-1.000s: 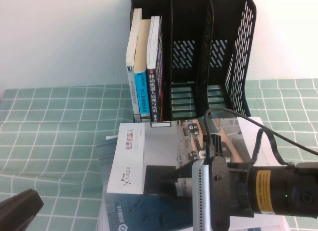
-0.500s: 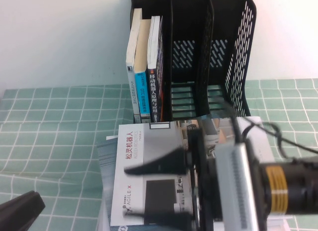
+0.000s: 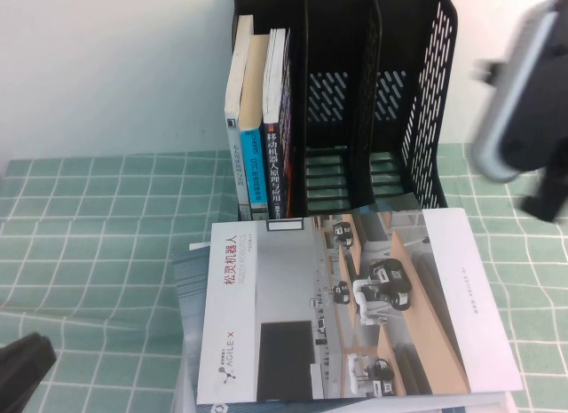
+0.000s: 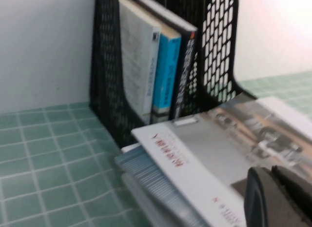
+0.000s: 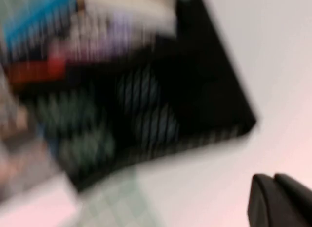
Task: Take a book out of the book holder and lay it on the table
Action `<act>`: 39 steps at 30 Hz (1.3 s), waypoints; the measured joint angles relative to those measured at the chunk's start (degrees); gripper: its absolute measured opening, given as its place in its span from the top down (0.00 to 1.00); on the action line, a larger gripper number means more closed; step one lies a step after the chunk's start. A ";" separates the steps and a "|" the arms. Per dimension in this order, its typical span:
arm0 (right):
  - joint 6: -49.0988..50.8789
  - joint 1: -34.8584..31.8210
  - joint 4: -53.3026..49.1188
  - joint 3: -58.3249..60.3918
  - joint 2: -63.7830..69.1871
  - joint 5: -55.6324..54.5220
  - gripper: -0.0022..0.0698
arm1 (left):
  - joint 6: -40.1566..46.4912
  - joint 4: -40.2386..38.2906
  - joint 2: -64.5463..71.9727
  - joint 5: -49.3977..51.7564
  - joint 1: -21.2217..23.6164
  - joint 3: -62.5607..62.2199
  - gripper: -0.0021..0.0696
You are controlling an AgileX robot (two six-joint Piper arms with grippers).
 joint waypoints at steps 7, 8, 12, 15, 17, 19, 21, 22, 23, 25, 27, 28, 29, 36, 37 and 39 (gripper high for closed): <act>-5.84 -0.56 21.73 -1.22 -6.30 36.20 0.97 | -0.47 12.37 -0.64 12.70 0.10 0.00 0.97; -5.84 -0.56 25.04 0.21 -8.29 36.34 0.97 | -0.79 13.35 -1.26 13.99 0.34 0.04 0.97; -5.05 -0.56 35.05 7.54 -18.13 31.68 0.97 | -1.27 15.74 -4.60 15.82 2.45 0.74 0.97; -0.60 -0.56 38.25 14.74 -26.33 24.89 0.97 | -1.27 17.56 -8.43 16.24 4.65 1.85 0.97; 3.01 -0.56 38.26 20.32 -32.27 20.00 0.97 | -1.27 17.97 -11.23 16.24 6.49 2.39 0.97; 6.35 -0.56 37.06 25.93 -37.19 15.50 0.97 | -1.27 18.19 -13.41 16.24 8.34 2.47 0.97; 10.34 -0.56 34.24 30.73 -41.90 11.84 0.97 | -1.27 18.39 -14.48 16.24 10.78 2.52 0.97; 12.52 -0.56 32.17 33.16 -43.94 9.98 0.97 | -1.27 18.50 -14.69 16.24 12.16 2.52 0.97; 14.61 -0.56 30.08 35.32 -45.70 8.14 0.97 | -1.27 18.51 -14.79 16.24 13.67 2.52 0.97; 17.64 -0.56 27.32 38.55 -48.33 5.86 0.97 | -1.27 18.51 -14.79 16.24 16.49 2.52 0.97; 19.67 -0.56 26.72 40.93 -50.14 4.48 0.97 | -1.27 18.51 -14.79 16.24 19.78 2.52 0.97; 20.10 -0.56 26.57 41.77 -50.56 4.21 0.97 | -1.27 18.51 -14.79 16.24 21.11 2.52 0.97; 20.52 -0.56 26.33 42.43 -50.85 3.94 0.97 | -1.27 18.51 -14.79 16.24 22.75 2.52 0.97; 22.51 -0.56 26.25 45.70 -51.08 3.31 0.97 | -1.31 18.51 -14.79 16.24 30.37 2.61 0.97; 22.96 -0.56 25.44 45.70 -51.08 3.44 0.97 | -1.31 18.51 -14.79 16.24 30.59 2.61 0.97; 24.15 -0.56 23.06 45.70 -51.08 3.83 0.97 | -1.31 18.51 -14.79 16.24 30.74 2.61 0.97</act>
